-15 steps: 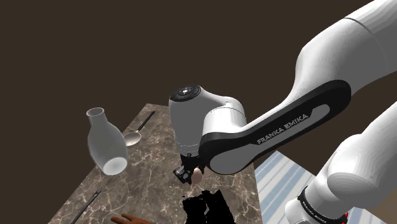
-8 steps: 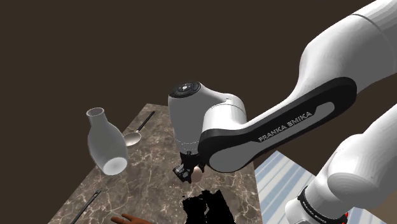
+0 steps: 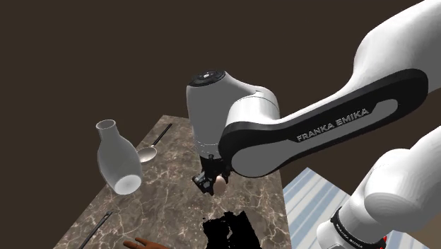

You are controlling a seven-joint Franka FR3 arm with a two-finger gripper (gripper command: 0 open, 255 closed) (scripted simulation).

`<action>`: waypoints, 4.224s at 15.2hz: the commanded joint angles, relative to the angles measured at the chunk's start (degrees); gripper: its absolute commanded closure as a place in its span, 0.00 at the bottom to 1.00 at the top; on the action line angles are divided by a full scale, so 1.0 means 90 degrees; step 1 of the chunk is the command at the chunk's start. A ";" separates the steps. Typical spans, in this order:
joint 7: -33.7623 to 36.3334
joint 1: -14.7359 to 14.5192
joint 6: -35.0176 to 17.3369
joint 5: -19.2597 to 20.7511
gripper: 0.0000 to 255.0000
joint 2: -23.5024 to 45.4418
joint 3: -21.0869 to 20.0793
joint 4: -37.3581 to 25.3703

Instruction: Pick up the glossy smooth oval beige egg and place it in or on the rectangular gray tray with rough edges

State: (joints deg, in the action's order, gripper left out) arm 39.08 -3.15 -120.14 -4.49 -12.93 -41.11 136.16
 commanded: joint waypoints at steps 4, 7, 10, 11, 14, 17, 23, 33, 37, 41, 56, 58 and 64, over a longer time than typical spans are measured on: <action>-0.0155 -0.0036 0.0480 -0.0129 1.00 -0.0263 0.0121 -0.0259; -0.0223 -0.0053 0.0752 -0.0181 1.00 -0.0391 0.0186 -0.0423; -0.0280 -0.0064 0.1022 -0.0219 1.00 -0.0500 0.0248 -0.0598; -0.0297 -0.0067 0.1111 -0.0228 1.00 -0.0533 0.0268 -0.0659; -0.0253 -0.0167 0.1240 -0.0357 1.00 -0.0720 0.0250 -0.0625; -0.0040 -0.0472 0.1362 -0.0704 1.00 -0.1155 0.0124 -0.0372; 0.0519 -0.1103 0.1660 -0.1344 1.00 -0.1866 -0.0192 -0.0068; 0.1779 -0.1994 0.2138 -0.2246 1.00 -0.2516 -0.0973 -0.0151; 0.1784 -0.1972 0.1782 -0.2318 1.00 -0.2428 -0.1152 0.0104; 0.1796 -0.1930 0.1414 -0.2384 1.00 -0.2308 -0.1351 0.0339; 0.1834 -0.1815 0.0810 -0.2463 0.00 -0.2053 -0.1709 0.0666; 0.1834 -0.1815 0.0810 -0.2463 0.00 -0.2052 -0.1709 0.0666; 0.1846 -0.1863 0.1667 -0.2286 0.00 -0.2271 -0.1300 0.0038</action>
State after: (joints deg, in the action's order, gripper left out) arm 55.68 -19.92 -106.84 -25.46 -33.07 -53.55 137.78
